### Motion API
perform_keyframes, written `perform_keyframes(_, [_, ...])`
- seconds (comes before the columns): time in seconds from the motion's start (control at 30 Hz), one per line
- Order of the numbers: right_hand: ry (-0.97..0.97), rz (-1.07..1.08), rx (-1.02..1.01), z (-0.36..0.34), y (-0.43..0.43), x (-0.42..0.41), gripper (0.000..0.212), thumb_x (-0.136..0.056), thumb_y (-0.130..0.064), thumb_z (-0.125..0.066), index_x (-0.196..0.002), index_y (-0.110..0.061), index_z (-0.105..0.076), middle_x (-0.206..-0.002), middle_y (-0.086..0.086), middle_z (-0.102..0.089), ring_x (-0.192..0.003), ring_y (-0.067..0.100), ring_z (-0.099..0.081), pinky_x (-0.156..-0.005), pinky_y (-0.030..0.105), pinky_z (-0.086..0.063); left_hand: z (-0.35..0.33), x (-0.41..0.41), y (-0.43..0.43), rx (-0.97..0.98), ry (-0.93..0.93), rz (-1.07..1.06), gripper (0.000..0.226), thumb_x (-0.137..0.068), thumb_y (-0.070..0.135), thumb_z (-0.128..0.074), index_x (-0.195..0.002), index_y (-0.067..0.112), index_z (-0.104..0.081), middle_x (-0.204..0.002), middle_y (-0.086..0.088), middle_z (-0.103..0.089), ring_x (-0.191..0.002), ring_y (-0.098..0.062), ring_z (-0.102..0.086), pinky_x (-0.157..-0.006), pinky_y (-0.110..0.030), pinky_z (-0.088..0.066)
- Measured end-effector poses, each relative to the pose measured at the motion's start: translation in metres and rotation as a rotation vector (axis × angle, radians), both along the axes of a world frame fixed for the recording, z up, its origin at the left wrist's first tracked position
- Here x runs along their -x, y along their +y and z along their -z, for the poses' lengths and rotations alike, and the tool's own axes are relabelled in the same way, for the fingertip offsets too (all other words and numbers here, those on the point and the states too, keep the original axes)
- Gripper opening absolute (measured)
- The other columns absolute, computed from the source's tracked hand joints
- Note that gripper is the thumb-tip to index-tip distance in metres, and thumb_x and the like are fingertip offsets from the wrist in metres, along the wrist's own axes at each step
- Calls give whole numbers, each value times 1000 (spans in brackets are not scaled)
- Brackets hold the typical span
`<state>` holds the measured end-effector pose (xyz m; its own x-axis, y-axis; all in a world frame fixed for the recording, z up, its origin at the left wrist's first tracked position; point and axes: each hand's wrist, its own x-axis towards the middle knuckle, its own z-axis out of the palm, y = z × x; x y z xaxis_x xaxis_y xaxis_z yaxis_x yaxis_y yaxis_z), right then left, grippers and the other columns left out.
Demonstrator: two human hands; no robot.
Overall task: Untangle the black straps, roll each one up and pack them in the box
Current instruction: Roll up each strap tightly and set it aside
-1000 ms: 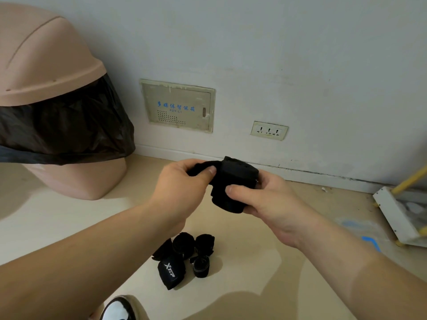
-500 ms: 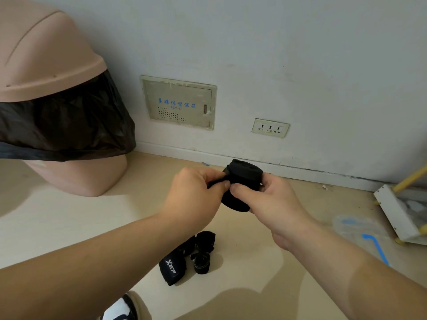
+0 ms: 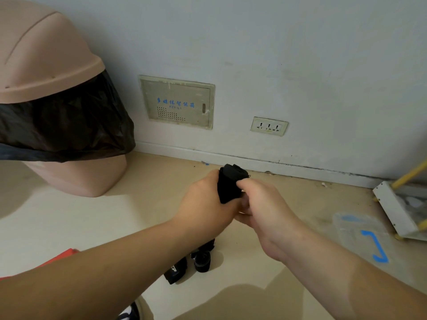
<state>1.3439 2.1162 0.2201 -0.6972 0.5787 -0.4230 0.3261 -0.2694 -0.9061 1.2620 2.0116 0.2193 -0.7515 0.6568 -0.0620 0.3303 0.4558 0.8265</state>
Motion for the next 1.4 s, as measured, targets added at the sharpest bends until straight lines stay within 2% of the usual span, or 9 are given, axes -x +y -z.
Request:
perform_keyframes(0.13, [-39,-54,4,1,18,-3,12,-100,-19,-67,-108,-11,-68,-108,12,-81,-97,26,-81,-98,54,-62,3,13,-1,-23,-45,-14,24,-94,25,-75,-117,25,-69,-95,8,-76,-89,-11,-73,-77,-28,-59])
perform_keyframes(0.3, [-17,-157,68,-3,37,-15,38,-93,-34,-80,-122,-10,-71,-115,10,-79,-115,35,-75,-102,54,-59,1,6,-3,-171,-285,86,17,-101,26,-71,-116,22,-76,-100,5,-82,-94,-8,-78,-88,-27,-61])
perform_keyframes(0.5, [49,-243,-25,-15,45,-41,25,-97,-12,-73,-121,-10,-77,-121,16,-78,-113,31,-75,-98,49,-61,0,-9,-13,-181,-379,205,23,-97,25,-77,-121,25,-76,-105,7,-82,-101,-8,-77,-97,-27,-58])
perform_keyframes(0.67, [-117,-233,-353,-11,21,-50,40,-77,-6,-91,-108,-20,-69,-111,7,-77,-103,24,-72,-83,32,-56,-7,-17,-19,110,-276,245,31,-81,21,-88,-106,23,-70,-83,6,-68,-69,-8,-60,-54,-13,-44])
perform_keyframes(0.83, [-173,-251,-380,-6,20,-49,42,-72,-3,-91,-100,-22,-65,-110,7,-74,-101,24,-68,-80,32,-54,-9,-21,-15,176,-64,350,61,-73,19,-93,-125,31,-63,-100,15,-70,-82,3,-65,-56,-4,-43])
perform_keyframes(0.97, [-311,-365,-272,0,46,-51,56,-77,-14,-94,-124,-22,-65,-125,2,-72,-119,22,-68,-97,38,-58,10,-26,1,273,-36,361,59,-73,26,-90,-123,33,-59,-102,13,-68,-89,-7,-68,-71,-21,-56])
perform_keyframes(1.1, [-472,-475,-367,4,100,-62,41,-99,-46,-72,-128,-19,-64,-123,4,-70,-111,21,-72,-94,40,-60,50,-31,28,352,-59,303,44,-74,29,-90,-108,26,-63,-97,7,-69,-87,-11,-67,-68,-26,-53])
perform_keyframes(1.3, [-584,-226,-471,108,184,-109,21,-100,-34,-70,-109,-14,-69,-101,6,-68,-87,21,-64,-70,30,-50,116,-52,91,383,-111,243,55,-78,49,-87,-113,21,-54,-102,6,-64,-90,-12,-64,-73,-32,-57])
perform_keyframes(1.4, [-654,-94,-510,170,218,-136,25,-101,-30,-68,-118,-12,-67,-109,4,-63,-98,23,-60,-85,32,-49,150,-66,128,379,-146,239,55,-80,53,-84,-112,23,-51,-102,6,-62,-90,-13,-63,-74,-35,-57])
